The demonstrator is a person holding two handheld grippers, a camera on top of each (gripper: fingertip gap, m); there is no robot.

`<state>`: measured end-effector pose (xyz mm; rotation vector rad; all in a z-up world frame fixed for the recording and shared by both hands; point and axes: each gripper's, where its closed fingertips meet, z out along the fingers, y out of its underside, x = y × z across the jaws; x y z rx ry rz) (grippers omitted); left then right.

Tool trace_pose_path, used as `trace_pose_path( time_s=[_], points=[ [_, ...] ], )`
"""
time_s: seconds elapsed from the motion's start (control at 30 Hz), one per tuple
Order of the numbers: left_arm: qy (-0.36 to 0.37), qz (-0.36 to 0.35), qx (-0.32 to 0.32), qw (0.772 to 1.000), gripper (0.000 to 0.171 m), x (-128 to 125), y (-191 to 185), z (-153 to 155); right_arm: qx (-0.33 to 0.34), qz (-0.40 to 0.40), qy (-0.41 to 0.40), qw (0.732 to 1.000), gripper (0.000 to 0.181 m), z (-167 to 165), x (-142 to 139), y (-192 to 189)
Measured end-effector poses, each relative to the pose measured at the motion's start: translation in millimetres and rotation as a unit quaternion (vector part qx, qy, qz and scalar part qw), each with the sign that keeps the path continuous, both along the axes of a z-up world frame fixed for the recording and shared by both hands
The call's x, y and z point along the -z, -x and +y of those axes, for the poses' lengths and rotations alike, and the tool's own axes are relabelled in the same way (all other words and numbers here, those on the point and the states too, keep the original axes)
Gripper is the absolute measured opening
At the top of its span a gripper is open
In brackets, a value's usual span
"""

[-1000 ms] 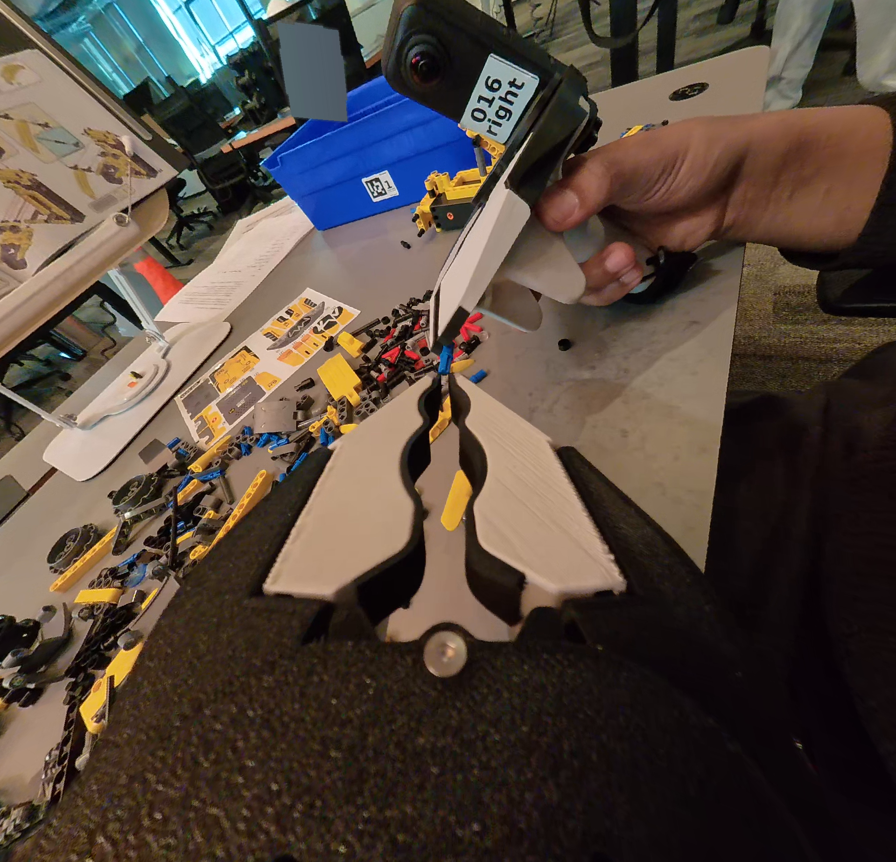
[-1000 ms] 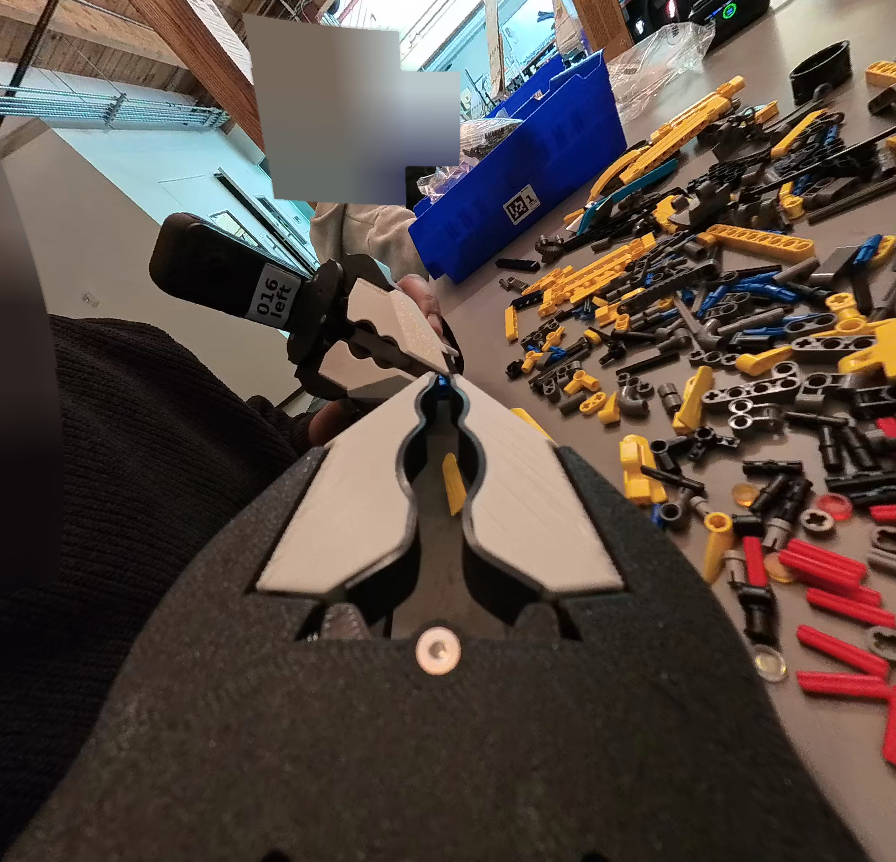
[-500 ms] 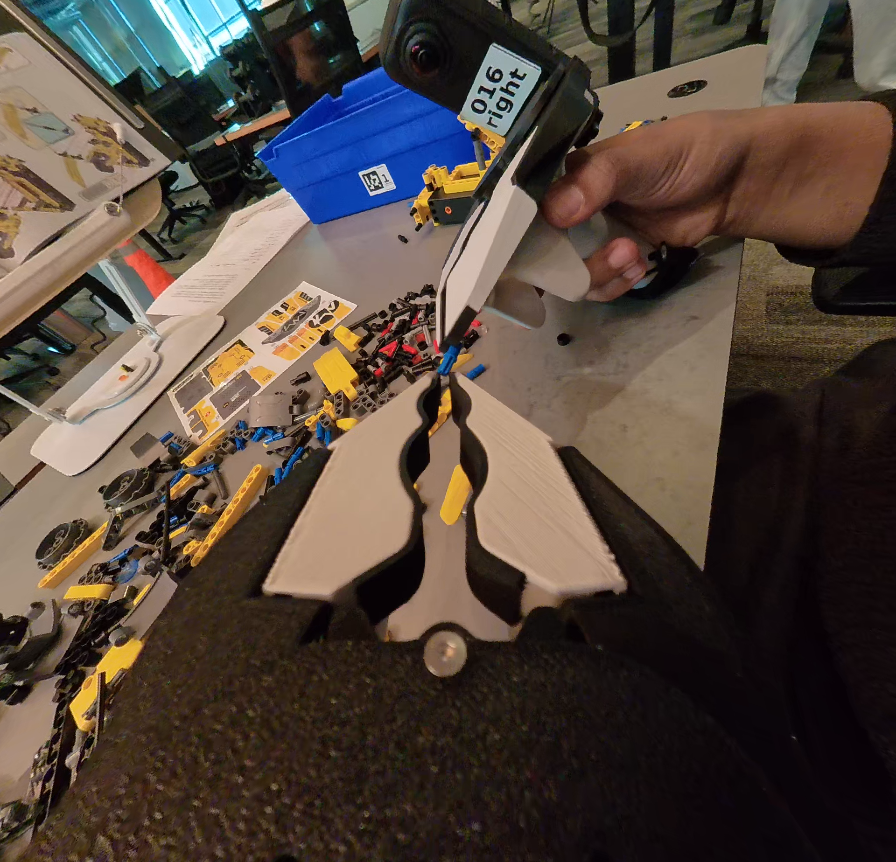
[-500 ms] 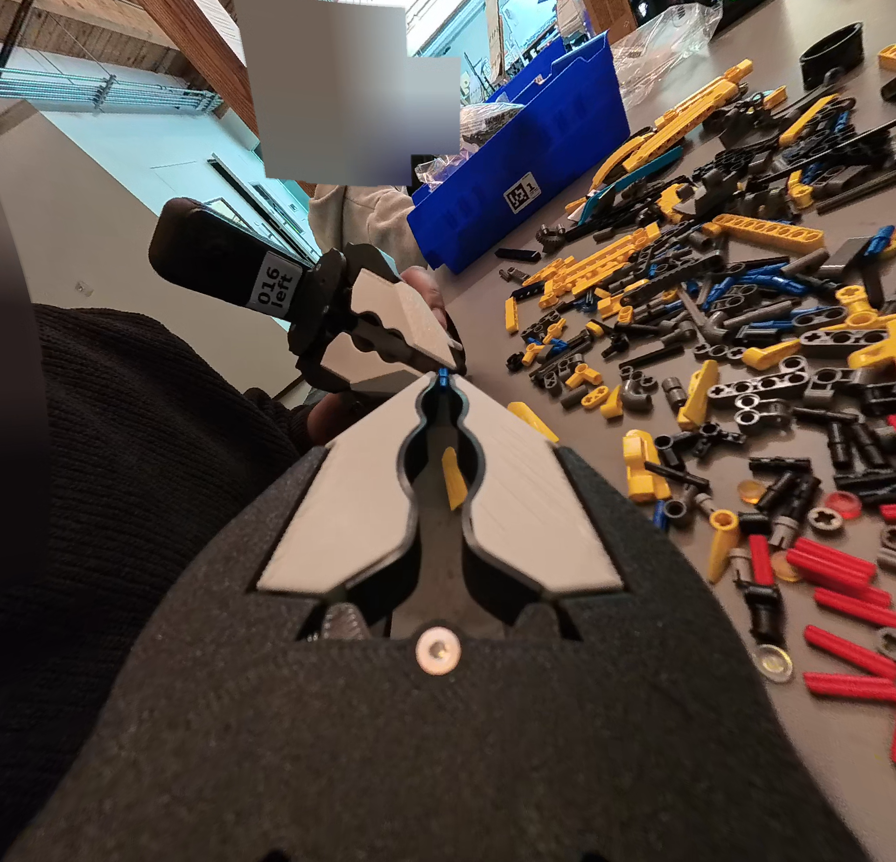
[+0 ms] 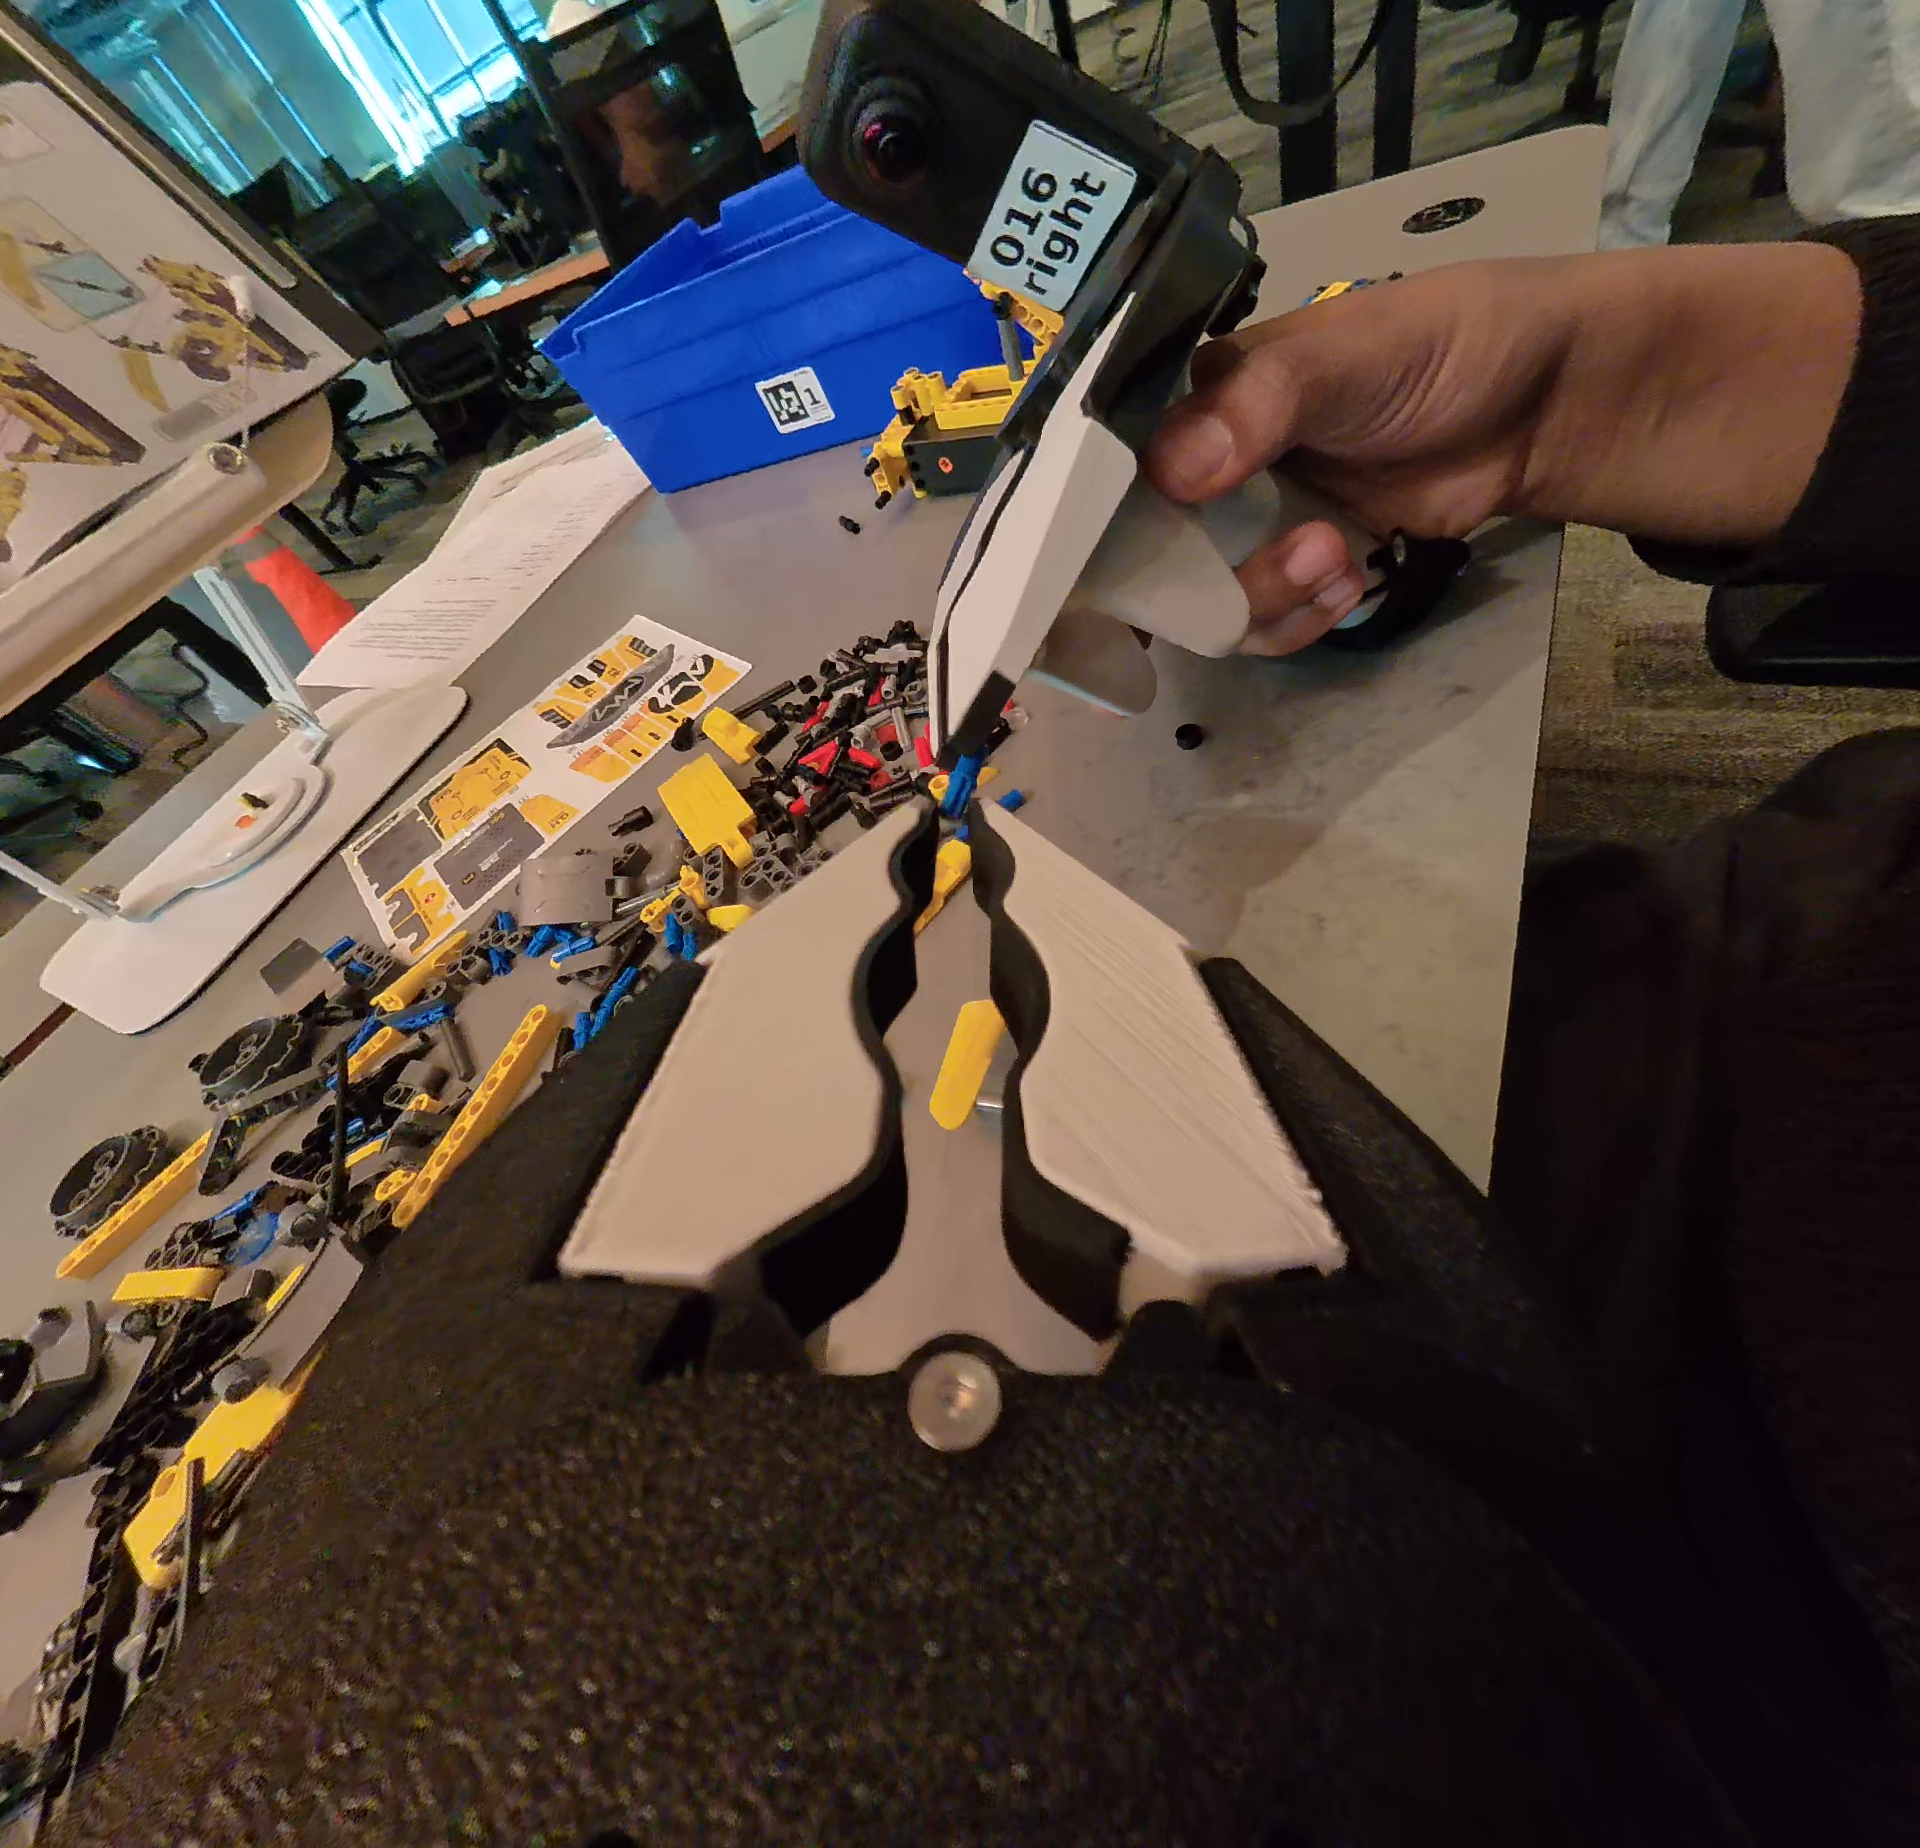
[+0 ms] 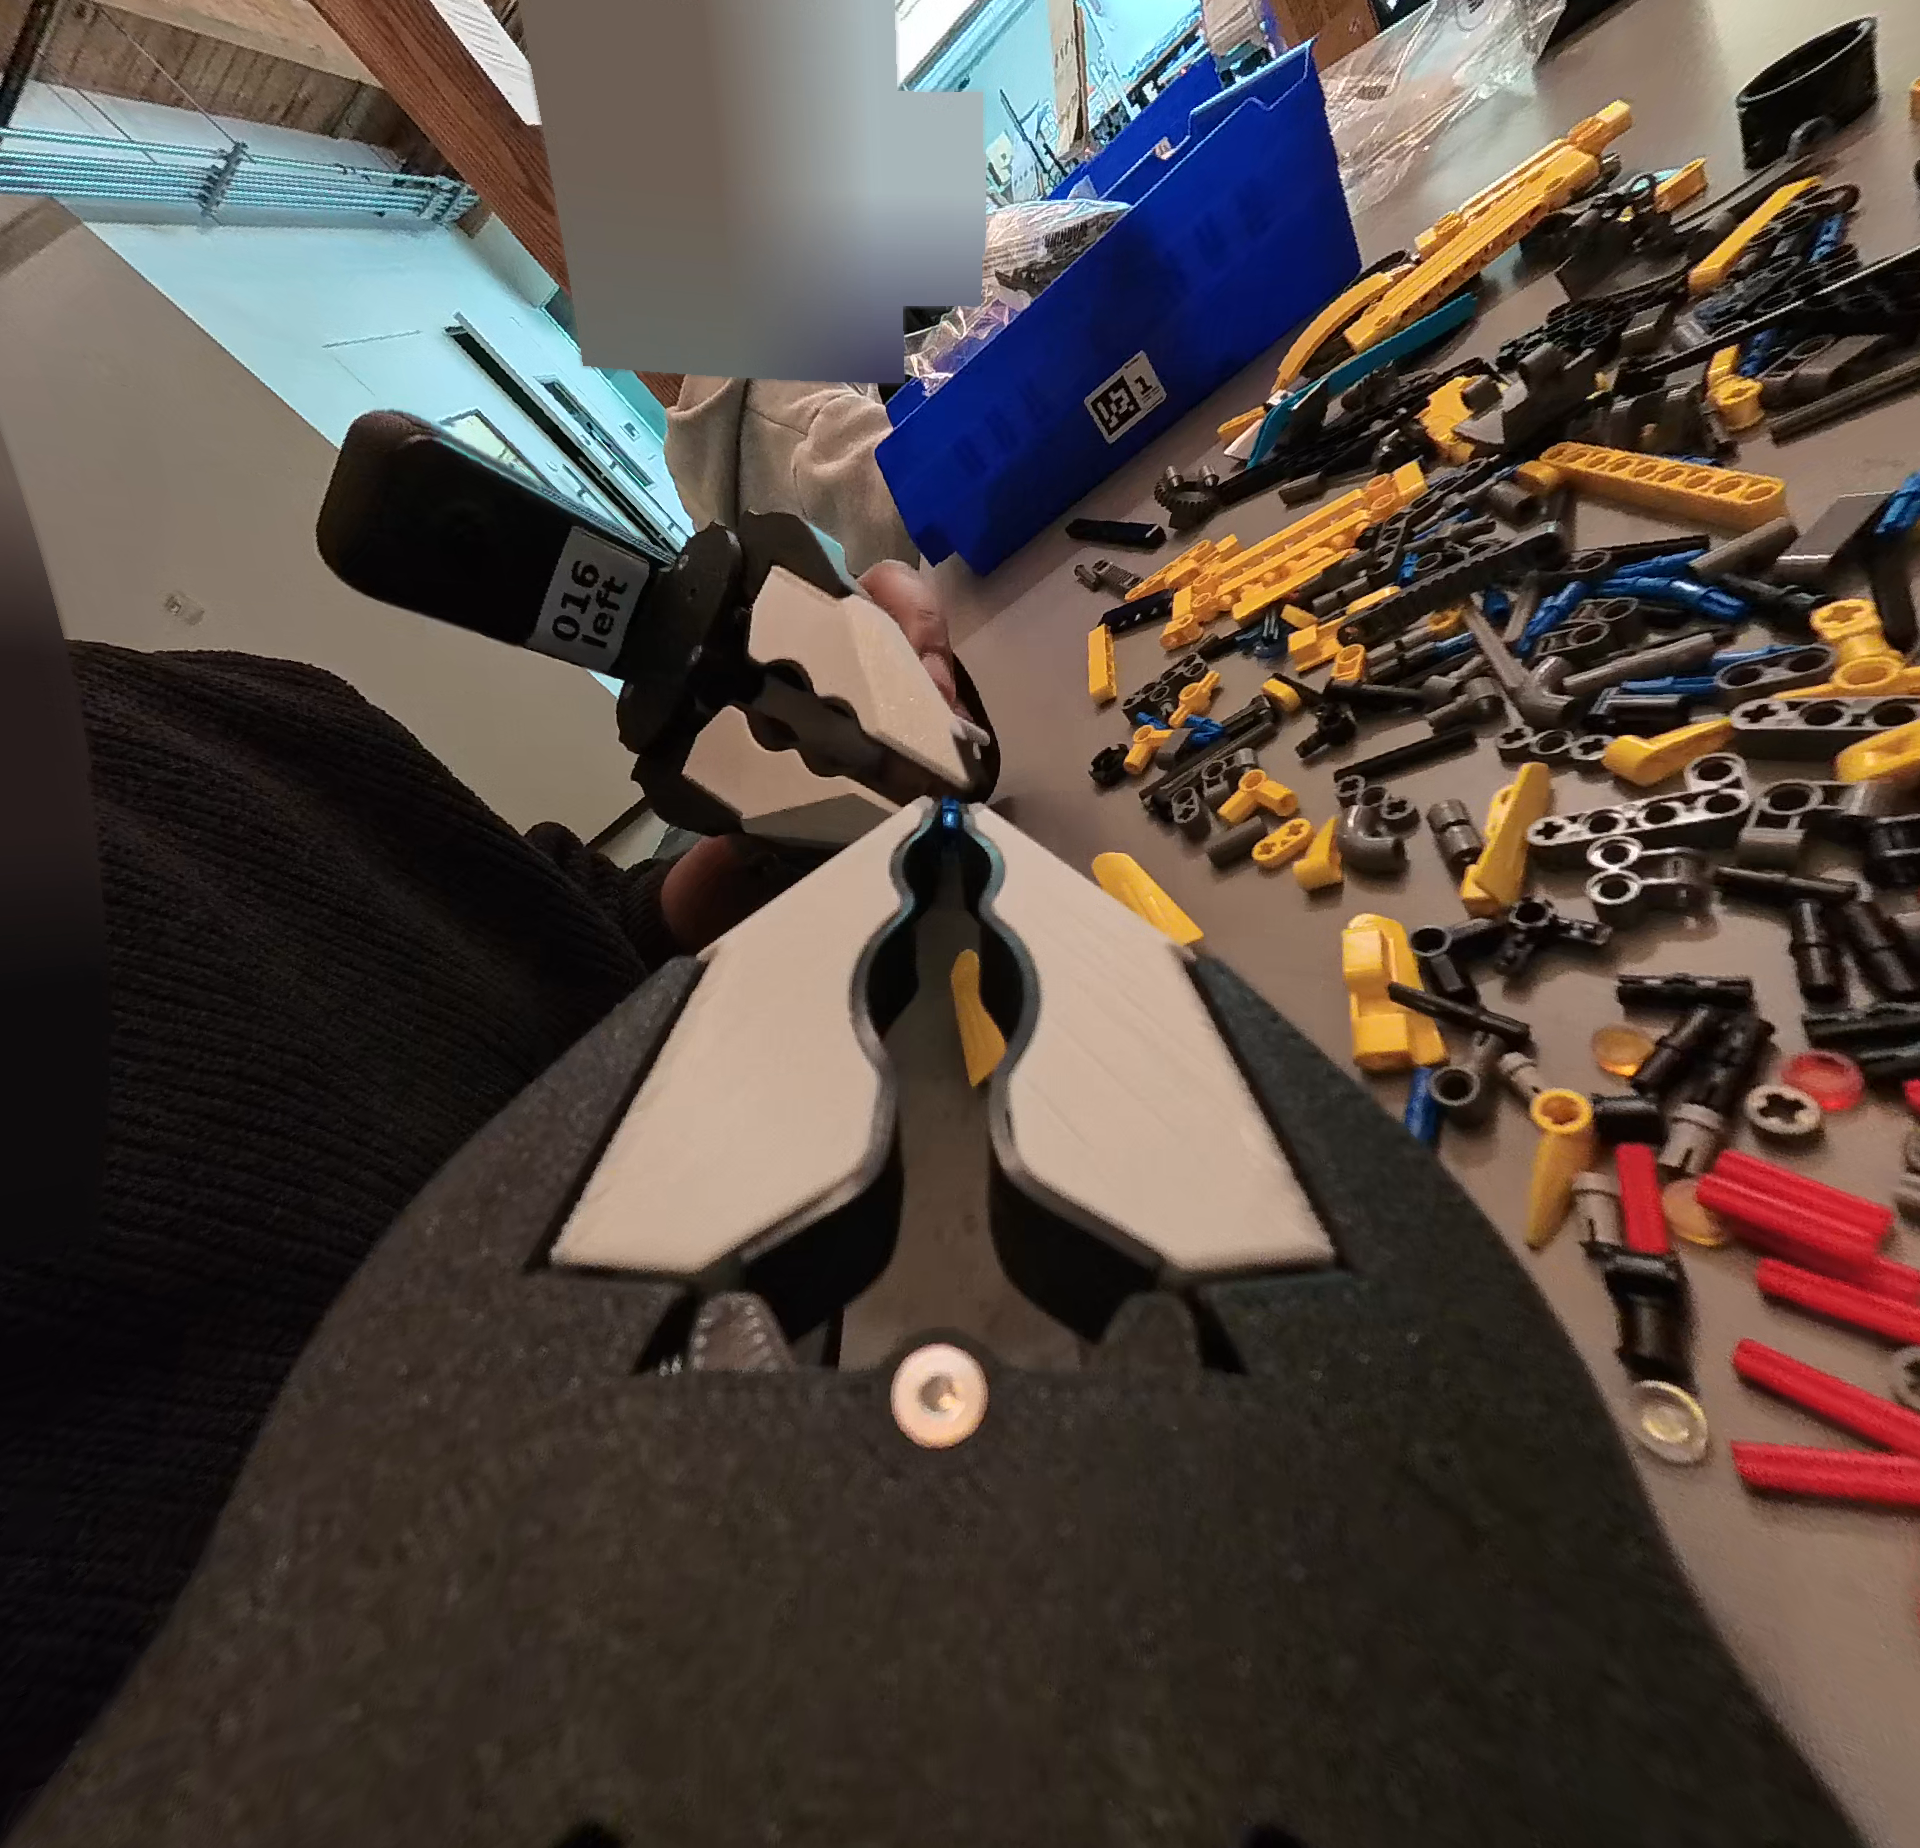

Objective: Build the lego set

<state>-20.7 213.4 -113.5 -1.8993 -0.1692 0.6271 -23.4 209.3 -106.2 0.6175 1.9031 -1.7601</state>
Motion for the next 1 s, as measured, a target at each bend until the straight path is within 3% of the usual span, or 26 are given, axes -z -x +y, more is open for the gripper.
trace_pose_path(
  time_s=[0.17,0.27,0.3,0.6,0.8,1.0],
  points=[
    [-0.002,0.004,0.007,1.0,0.004,-2.1,-2.6,0.7,-0.005,-0.001,0.009,1.0,0.001,0.5,-2.5,-1.0],
    [0.002,0.012,0.006,1.0,0.004,-3.1,-3.0,1.1,-0.004,0.002,0.015,1.0,0.025,1.1,-4.4,-0.9],
    [0.004,0.015,0.004,1.0,0.004,-3.0,-2.7,1.0,-0.008,0.001,0.017,1.0,0.026,1.2,-4.9,-2.0],
    [0.022,0.023,0.008,0.999,0.004,-0.5,-5.4,3.0,-0.019,0.021,-0.006,1.0,0.004,-0.6,-0.3,-8.0],
    [0.032,0.016,0.013,0.999,0.004,3.9,-7.4,4.4,-0.019,0.038,-0.033,0.999,0.002,1.0,5.3,-9.2],
    [0.057,-0.065,0.029,0.996,0.033,20.2,-17.8,-2.9,0.005,0.056,-0.049,0.997,0.002,6.6,7.0,-3.1]
  ],
)
